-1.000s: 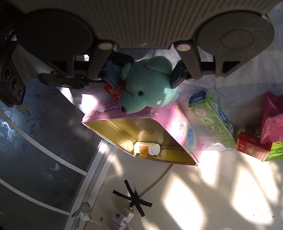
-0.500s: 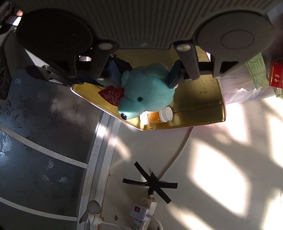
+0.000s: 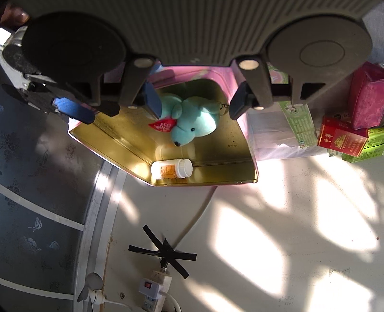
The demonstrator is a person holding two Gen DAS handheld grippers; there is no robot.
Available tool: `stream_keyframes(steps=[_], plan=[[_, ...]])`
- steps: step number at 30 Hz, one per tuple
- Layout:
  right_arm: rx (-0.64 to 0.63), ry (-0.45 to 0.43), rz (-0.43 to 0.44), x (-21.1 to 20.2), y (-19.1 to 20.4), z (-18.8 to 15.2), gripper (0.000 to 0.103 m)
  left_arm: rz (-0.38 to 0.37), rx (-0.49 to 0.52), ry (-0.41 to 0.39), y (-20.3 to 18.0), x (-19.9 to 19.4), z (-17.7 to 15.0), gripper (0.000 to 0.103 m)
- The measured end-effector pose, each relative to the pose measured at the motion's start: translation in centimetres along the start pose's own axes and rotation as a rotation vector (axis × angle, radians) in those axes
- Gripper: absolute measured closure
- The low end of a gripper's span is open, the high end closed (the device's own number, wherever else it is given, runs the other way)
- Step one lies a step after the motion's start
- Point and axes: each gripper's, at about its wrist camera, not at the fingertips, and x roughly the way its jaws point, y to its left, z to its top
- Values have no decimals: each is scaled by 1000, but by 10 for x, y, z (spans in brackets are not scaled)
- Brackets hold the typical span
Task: Organize objects
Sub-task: 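Lower the teddy bear into the pink tin and open the right tool, then grasp the pink pouch with the right tool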
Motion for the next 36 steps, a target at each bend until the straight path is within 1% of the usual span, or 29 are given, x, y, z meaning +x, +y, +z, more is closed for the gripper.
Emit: stream_keyframes(steps=[4, 8, 11, 17, 22, 31, 34, 36], plan=[[56, 30, 6, -22, 5, -11, 52, 37, 30, 16, -3, -21, -19, 37], [68, 70, 12, -37, 13, -20, 52, 84, 31, 53, -3, -29, -35, 37], [61, 73, 19, -48, 21, -22, 52, 122, 20, 83, 1, -35, -47, 37], [70, 70, 62, -65, 36, -20, 52, 190, -13, 119, 15, -45, -67, 37], [39, 93, 84, -70, 54, -26, 52, 240, -26, 124, 26, -53, -77, 36], [-20, 139, 112, -67, 82, -33, 52, 294, -32, 103, 47, -63, -84, 35], [-37, 160, 125, -61, 91, -34, 52, 313, -45, 90, 61, -67, -86, 32], [-59, 174, 137, -57, 99, -35, 52, 334, -58, 78, 74, -69, -88, 32]])
